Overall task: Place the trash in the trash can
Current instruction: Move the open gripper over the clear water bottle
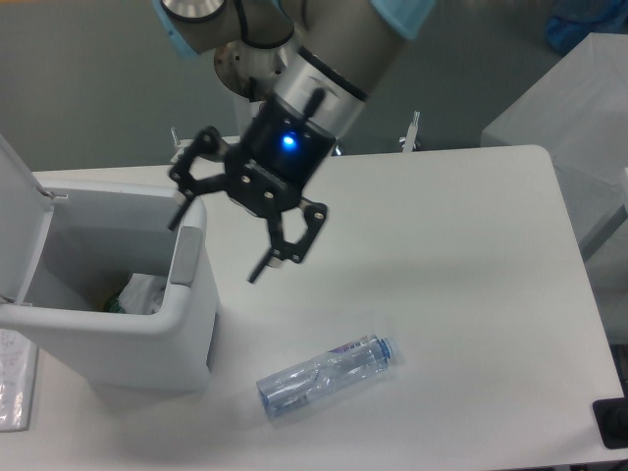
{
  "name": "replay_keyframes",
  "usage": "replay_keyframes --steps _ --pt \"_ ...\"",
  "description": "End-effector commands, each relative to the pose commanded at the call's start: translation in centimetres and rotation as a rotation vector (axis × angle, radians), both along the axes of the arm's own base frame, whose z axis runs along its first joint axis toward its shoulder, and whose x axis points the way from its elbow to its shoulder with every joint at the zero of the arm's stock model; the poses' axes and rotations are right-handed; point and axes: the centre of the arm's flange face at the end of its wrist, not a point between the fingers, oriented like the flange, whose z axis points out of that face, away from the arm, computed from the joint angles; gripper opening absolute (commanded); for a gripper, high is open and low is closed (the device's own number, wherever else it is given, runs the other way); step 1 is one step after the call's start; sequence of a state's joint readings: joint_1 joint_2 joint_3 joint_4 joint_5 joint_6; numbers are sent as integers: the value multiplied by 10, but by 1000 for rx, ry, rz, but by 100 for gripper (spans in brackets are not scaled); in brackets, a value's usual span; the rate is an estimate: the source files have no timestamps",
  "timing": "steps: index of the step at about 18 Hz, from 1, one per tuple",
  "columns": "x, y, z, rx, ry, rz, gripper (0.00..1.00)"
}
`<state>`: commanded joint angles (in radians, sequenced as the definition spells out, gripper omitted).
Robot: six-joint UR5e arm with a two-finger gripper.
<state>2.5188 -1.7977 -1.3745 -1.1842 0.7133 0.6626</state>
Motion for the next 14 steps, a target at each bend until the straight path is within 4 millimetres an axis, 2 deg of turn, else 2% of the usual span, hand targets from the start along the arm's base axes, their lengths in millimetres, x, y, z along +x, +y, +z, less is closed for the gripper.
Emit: replay_keyframes --steps 4,6,8,11,14 --pt "-25 4 -14 -3 4 19 100" --pt "-42 3 -28 -13 4 35 100" --pt "-63 -2 -51 -52 3 64 100" --pt "-85 3 -93 -139 33 95 100" --pt "-100 9 -127 -214 54 112 100"
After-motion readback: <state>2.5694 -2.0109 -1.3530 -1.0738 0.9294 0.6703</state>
